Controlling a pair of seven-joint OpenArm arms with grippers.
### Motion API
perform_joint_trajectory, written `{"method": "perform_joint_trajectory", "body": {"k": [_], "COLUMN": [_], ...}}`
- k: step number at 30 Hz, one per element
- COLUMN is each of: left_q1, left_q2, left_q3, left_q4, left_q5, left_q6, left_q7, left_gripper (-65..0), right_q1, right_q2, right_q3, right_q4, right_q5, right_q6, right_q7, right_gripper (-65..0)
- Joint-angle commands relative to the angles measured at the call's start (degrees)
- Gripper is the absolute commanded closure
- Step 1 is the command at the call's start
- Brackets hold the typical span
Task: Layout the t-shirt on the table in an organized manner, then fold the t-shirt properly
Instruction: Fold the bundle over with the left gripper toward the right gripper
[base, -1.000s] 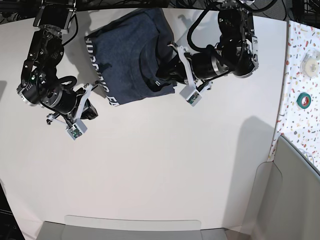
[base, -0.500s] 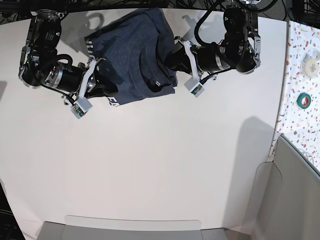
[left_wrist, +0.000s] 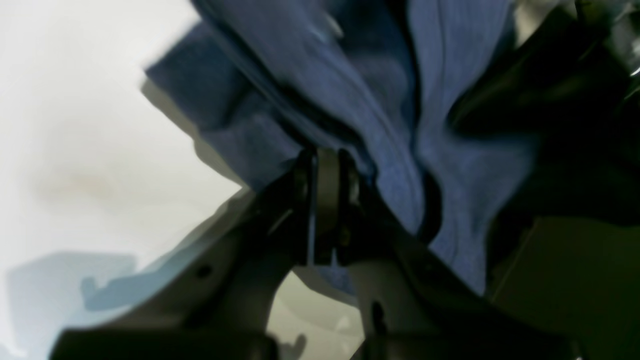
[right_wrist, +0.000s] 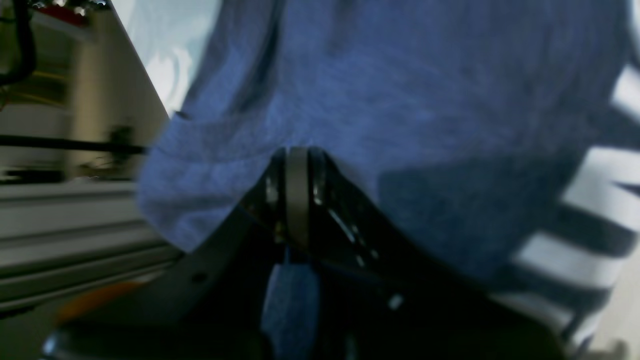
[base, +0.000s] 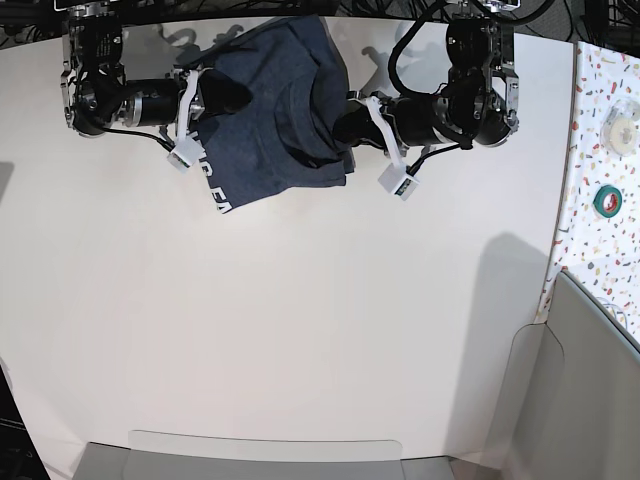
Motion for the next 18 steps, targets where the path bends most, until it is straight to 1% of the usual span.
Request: {"method": "perform_joint_trajectory", "body": {"k": [1,3,5,7,10,14,18], "left_q1": [-0.5,-0.9,-2.5,-3.2,-3.3,-3.3,-2.8], "left_q2": [0.1,0.4,0.5,0.8,1.6,1.6,1.3], "left_q3": [-0.1,-0.2,-0.1,-0.1,-0.2,-0.2,-0.2], "left_q4": [1.0,1.2,1.3,1.3,1.3,1.3,1.3], "left_q5": [-1.3,-1.4,-1.5,-1.5,-1.5,-1.5,-1.5], "left_q6": [0.3,0.4,0.4,0.2,0.1,0.1,0.1], "left_q7": [-0.7,-0.8,-0.8,-0.8,-0.8,-0.8,-0.8], "left_gripper": [0.0,0.0,0.0,0.0,0.0,0.0,0.0], "right_q1": [0.5,1.2,1.8,2.2,2.5,3.7,6.1], "right_q2": [1.1,1.0,0.8,-0.2,-0.9,-1.9,-2.5], "right_q3": [0.3,0.3,0.3,0.3,0.4,0.9,0.9], "right_q4": [-0.9,-3.2,-4.3,-4.5,-4.2,-1.8,5.3], "right_q5": [0.9,-0.8,-3.7,-6.3,-8.0,-5.1,-1.6], "right_q6": [-0.1,-0.1,-0.1,-0.1,-0.1,-0.1,-0.1], "right_q7": [0.6,0.6,0.6,0.6,0.6,0.6,0.6], "right_gripper": [0.0,0.0,0.0,0.0,0.0,0.0,0.0]}}
